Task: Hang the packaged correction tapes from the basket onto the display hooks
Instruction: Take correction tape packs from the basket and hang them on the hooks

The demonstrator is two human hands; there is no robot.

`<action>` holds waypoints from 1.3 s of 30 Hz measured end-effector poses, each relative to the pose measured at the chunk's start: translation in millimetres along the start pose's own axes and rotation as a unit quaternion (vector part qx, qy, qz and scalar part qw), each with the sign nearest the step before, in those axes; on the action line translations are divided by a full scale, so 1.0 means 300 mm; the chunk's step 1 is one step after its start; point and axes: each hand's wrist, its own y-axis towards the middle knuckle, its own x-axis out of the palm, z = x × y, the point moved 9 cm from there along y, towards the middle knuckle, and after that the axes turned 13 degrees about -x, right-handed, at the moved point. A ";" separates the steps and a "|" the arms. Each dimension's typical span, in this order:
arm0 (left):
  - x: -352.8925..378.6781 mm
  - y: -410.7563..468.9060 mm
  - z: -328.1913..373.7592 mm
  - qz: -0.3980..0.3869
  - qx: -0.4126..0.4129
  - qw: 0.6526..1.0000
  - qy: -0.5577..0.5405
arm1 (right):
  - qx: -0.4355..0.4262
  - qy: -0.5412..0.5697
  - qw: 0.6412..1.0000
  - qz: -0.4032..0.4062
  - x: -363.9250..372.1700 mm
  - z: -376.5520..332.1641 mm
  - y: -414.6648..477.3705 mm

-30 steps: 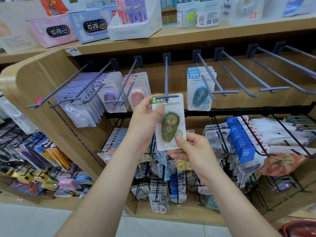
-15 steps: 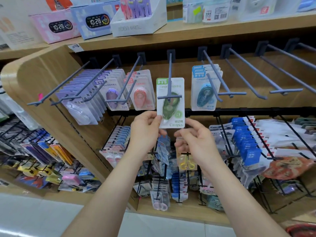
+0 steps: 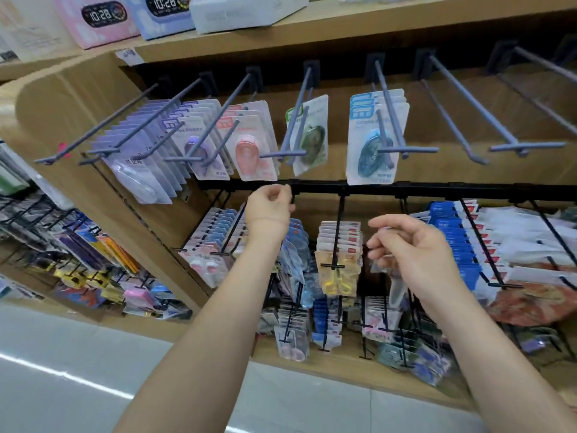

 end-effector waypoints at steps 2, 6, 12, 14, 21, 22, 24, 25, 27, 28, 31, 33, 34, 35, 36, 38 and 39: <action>-0.023 -0.050 -0.039 0.013 0.011 1.000 0.013 | 0.005 -0.020 1.000 -0.002 -0.045 0.027 -0.013; -0.009 -0.203 -0.061 -0.045 0.065 0.996 0.046 | 0.013 -0.070 0.997 0.006 -0.160 0.072 -0.056; 0.068 -0.387 -0.150 -0.178 0.114 0.970 0.123 | 0.044 -0.146 0.985 0.086 -0.400 0.137 -0.202; 0.122 -0.444 -0.184 -0.227 0.144 0.950 0.159 | 0.062 -0.166 0.976 0.125 -0.479 0.148 -0.295; 0.417 -0.705 -0.277 -0.395 0.294 0.840 0.226 | 0.163 -0.296 0.908 0.247 -0.754 0.211 -0.761; 0.467 -0.743 -0.293 -0.412 0.300 0.829 0.232 | 0.178 -0.303 0.898 0.266 -0.793 0.225 -0.836; 0.569 -0.832 -0.323 -0.448 0.313 0.800 0.247 | 0.212 -0.306 0.874 0.311 -0.862 0.246 -0.980; 0.620 -0.882 -0.340 -0.469 0.321 0.783 0.255 | 0.225 -0.305 0.865 0.328 -0.894 0.259 -1.048; 0.728 -0.982 -0.382 -0.505 0.335 0.748 0.272 | 0.256 -0.308 0.844 0.358 -0.972 0.299 -1.185; 0.785 -1.033 -0.408 -0.519 0.338 0.732 0.284 | 0.271 -0.308 0.831 0.377 -1.016 0.319 -1.249; 0.956 -1.190 -0.488 -0.546 0.356 0.690 0.315 | 0.299 -0.289 0.804 0.425 -1.132 0.380 -1.420; 1.081 -1.298 -0.557 -0.559 0.362 0.660 0.347 | 0.330 -0.278 0.788 0.439 -1.216 0.434 -1.519; 1.145 -1.347 -0.601 -0.565 0.361 0.645 0.367 | 0.343 -0.270 0.782 0.444 -1.259 0.466 -1.564; 1.207 -1.396 -0.645 -0.571 0.359 0.631 0.384 | 0.352 -0.264 0.779 0.447 -1.304 0.501 -1.607; 1.271 -1.444 -0.695 -0.577 0.353 0.620 0.398 | 0.363 -0.259 0.774 0.449 -1.347 0.539 -1.651; 1.394 -1.528 -0.793 -0.588 0.343 0.598 0.422 | 0.387 -0.247 0.764 0.453 -1.422 0.627 -1.733; 1.457 -1.566 -0.848 -0.592 0.341 0.585 0.437 | 0.401 -0.235 0.760 0.455 -1.455 0.677 -1.770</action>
